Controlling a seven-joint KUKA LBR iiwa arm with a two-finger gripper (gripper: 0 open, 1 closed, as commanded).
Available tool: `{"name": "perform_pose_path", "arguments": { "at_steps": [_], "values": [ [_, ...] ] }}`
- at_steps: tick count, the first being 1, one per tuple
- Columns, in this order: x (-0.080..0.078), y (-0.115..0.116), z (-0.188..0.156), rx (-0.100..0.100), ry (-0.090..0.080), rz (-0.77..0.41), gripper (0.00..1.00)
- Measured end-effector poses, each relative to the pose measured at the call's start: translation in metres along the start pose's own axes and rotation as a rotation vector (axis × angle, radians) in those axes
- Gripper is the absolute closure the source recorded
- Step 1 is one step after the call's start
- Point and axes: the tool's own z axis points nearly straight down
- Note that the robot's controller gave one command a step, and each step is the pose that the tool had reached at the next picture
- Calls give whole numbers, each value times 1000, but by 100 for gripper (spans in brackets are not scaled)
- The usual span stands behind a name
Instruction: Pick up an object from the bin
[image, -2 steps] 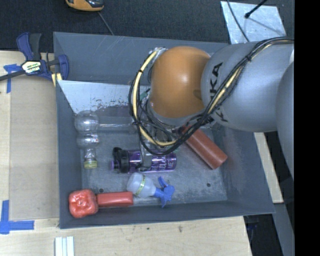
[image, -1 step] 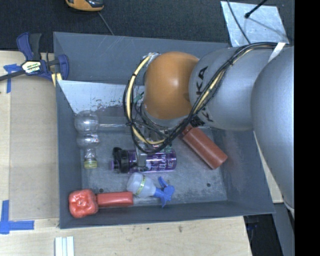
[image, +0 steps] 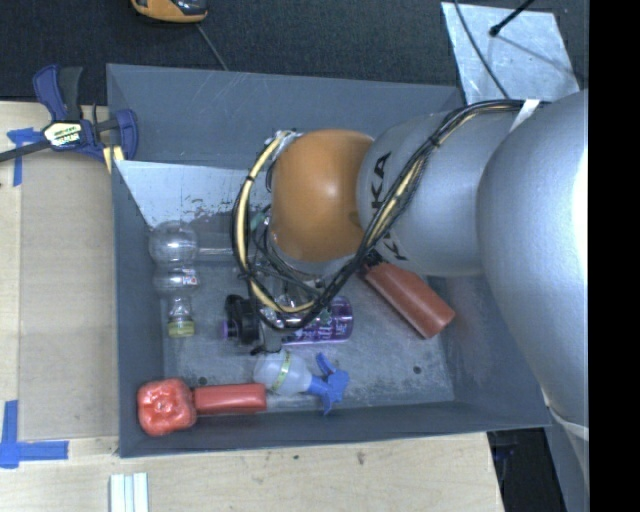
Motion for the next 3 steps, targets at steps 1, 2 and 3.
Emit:
{"name": "perform_pose_path", "arguments": {
  "at_steps": [1,2,3],
  "values": [
    [-3,2,38,-1,-6,193,100],
    [-3,2,38,-1,-6,193,100],
    [-14,7,-142,-2,-8,107,100]
  ]
}}
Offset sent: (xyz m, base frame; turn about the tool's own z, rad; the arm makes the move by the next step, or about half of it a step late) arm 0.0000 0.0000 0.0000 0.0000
